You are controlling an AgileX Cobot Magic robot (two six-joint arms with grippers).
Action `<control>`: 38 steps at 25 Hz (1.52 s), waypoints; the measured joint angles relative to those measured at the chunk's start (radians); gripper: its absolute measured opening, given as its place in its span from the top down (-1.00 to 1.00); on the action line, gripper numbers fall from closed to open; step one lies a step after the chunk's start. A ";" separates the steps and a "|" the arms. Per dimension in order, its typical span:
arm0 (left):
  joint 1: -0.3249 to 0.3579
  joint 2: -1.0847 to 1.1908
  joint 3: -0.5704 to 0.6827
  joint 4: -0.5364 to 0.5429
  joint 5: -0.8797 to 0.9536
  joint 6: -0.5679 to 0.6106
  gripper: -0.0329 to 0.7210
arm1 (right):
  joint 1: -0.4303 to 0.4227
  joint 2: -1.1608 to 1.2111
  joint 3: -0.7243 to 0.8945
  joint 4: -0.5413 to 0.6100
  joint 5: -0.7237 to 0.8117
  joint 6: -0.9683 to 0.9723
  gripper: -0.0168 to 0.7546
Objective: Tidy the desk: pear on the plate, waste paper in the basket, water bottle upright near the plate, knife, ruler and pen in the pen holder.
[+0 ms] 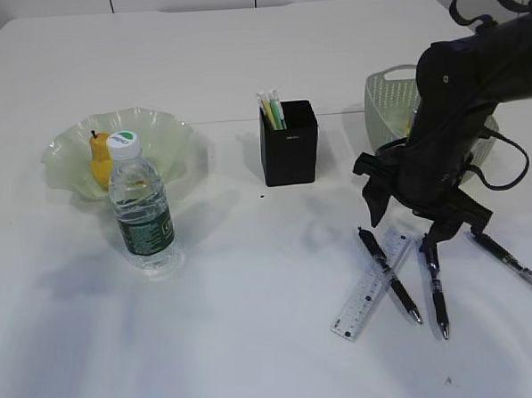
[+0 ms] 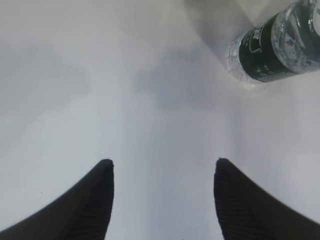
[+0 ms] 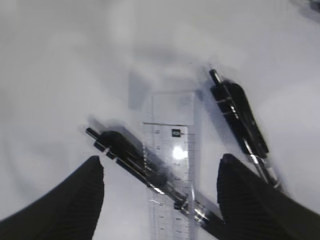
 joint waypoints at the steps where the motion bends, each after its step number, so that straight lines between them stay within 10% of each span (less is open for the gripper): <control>1: 0.000 0.000 0.000 0.000 -0.005 0.000 -0.27 | -0.002 0.010 -0.016 0.008 0.000 -0.007 -0.40; 38: 0.000 0.000 0.000 -0.001 -0.017 0.000 -0.27 | -0.036 0.082 -0.064 0.033 0.033 -0.065 -0.40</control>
